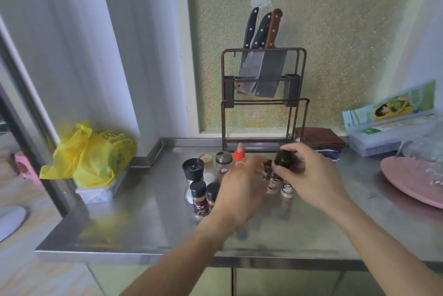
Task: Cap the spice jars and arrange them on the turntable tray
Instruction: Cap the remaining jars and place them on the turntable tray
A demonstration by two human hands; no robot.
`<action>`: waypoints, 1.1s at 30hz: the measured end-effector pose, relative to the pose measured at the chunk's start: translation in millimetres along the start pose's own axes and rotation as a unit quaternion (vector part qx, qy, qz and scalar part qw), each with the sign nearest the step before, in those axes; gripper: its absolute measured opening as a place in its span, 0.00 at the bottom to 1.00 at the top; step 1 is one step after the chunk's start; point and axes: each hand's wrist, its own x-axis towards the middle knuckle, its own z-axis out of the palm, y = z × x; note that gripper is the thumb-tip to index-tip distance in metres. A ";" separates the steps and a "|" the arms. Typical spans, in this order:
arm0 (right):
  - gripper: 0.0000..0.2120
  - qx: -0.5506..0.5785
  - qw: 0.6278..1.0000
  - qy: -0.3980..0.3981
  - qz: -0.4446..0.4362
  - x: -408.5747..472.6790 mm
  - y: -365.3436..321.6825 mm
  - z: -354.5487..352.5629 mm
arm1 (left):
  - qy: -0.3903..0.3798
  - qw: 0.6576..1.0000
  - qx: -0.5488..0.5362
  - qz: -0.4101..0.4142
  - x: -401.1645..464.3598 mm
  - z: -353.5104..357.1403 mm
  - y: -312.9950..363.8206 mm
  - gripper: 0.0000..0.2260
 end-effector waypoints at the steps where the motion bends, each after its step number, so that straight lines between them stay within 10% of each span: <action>1: 0.17 0.020 1.000 -0.006 -0.014 3.9 -12.1 4.6 | 0.056 0.998 0.009 -0.006 -5.5 -18.5 -10.9 0.12; 5: 0.17 0.021 0.996 -0.034 -0.081 7.0 -43.1 44.8 | 0.179 0.980 0.028 -0.086 -41.0 -60.8 -64.9 0.15; 13: 0.20 -0.078 0.990 -0.074 -0.095 -1.0 -48.7 100.9 | -0.009 0.986 -0.016 -0.165 -67.5 -59.8 -112.4 0.25; 33: 0.18 -0.094 0.984 0.001 -0.148 -30.2 -15.2 129.8 | 0.018 0.990 0.029 -0.137 -68.7 -53.0 -116.1 0.24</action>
